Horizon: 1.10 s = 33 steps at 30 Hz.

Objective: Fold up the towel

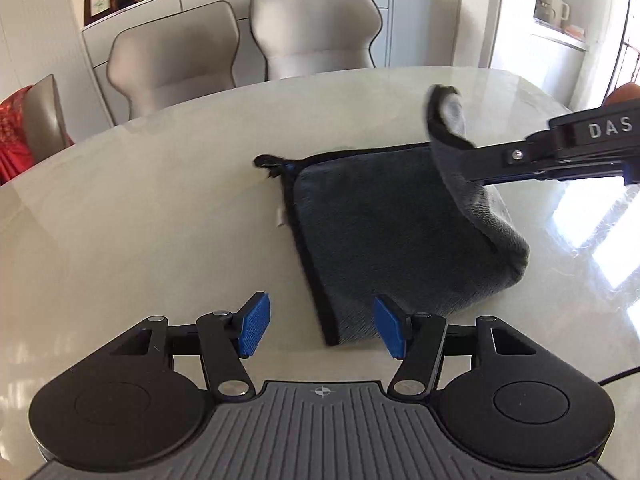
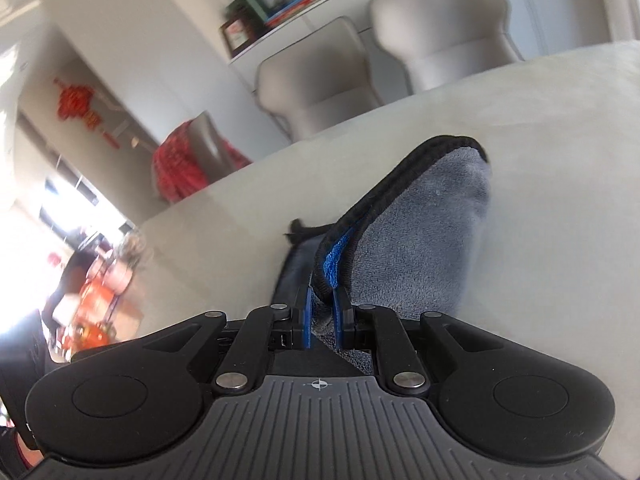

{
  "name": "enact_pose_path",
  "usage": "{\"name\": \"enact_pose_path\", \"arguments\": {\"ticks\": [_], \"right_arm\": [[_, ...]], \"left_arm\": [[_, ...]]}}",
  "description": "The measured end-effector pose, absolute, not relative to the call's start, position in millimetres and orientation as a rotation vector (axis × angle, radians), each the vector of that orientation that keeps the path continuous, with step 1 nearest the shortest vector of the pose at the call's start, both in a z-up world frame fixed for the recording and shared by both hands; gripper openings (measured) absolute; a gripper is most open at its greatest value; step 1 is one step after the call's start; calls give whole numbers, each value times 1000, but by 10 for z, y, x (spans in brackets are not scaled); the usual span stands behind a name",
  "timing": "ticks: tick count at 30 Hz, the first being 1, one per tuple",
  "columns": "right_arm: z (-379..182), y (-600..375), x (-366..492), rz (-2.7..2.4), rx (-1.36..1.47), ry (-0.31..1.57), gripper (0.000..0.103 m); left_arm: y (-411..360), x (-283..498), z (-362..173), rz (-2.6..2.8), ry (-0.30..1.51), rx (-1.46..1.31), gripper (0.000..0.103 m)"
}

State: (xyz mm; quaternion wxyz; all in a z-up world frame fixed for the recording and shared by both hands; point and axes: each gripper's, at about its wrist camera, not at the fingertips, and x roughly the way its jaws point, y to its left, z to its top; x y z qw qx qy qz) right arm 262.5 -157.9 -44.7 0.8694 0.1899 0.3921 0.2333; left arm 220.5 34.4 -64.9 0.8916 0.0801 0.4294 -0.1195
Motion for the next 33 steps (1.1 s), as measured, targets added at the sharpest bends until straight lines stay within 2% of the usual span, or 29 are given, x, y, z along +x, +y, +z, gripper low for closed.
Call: {"name": "enact_pose_path", "arguments": {"ticks": [3, 5, 12, 16, 25, 33], "right_arm": [[-468, -1339, 2653, 543, 334, 845, 11], [-498, -1190, 2634, 592, 307, 863, 5], [-504, -863, 2528, 654, 172, 879, 5], [-389, -1051, 2492, 563, 52, 811, 6], [-439, -1743, 2469, 412, 90, 832, 7], [-577, -1885, 2303, 407, 133, 863, 9]], "left_arm": [[440, 2153, -658, -238, 899, 155, 61], [485, 2131, -677, -235, 904, 149, 61], [594, 2127, -733, -241, 906, 98, 61], [579, 2263, -652, -332, 898, -25, 62], [296, 2613, -772, -375, 950, -320, 62], [416, 2766, -974, -290, 1021, -511, 61]]}}
